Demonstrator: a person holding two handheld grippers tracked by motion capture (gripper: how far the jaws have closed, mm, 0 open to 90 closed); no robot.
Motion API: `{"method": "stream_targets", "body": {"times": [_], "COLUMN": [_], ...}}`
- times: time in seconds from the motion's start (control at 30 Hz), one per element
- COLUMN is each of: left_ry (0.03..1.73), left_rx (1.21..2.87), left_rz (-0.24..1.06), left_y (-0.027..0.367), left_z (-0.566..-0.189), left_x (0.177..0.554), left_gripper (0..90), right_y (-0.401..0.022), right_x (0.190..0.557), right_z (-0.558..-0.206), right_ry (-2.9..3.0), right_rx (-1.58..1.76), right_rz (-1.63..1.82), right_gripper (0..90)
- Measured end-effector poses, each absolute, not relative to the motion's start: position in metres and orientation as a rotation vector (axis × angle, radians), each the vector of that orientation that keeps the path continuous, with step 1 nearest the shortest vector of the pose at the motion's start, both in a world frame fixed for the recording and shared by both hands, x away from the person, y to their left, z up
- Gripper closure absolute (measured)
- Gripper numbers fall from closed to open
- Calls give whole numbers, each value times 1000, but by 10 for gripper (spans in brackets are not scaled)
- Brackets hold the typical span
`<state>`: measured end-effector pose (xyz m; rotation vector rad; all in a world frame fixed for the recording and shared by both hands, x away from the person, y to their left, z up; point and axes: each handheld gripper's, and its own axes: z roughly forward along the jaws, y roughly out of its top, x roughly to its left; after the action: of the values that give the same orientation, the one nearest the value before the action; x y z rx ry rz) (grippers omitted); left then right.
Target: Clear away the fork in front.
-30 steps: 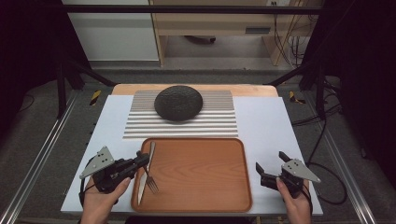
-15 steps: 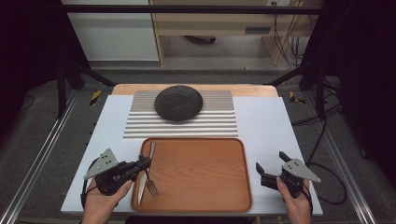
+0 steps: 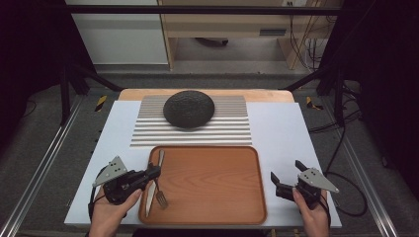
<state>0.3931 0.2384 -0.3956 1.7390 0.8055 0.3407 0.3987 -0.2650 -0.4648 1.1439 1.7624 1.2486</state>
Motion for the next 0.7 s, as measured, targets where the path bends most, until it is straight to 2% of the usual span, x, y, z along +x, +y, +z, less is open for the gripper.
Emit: {"method": "stream_targets", "body": {"times": [0.3, 0.43, 0.7], "left_ry": [838, 862, 913], "left_rx": [1775, 1773, 1770], "left_rz": [377, 323, 296], "left_y": [241, 240, 241], "left_z": [-408, -422, -442], "left_x": [429, 451, 454], "left_gripper": [814, 793, 760], "right_y": [-263, -262, -262], "right_x": [401, 400, 401], "right_z": [-467, -467, -468], "right_ry": [1781, 1781, 1790], "right_rx": [1147, 1146, 1144], "right_rz": [1233, 1231, 1224], "right_gripper": [56, 55, 56]}}
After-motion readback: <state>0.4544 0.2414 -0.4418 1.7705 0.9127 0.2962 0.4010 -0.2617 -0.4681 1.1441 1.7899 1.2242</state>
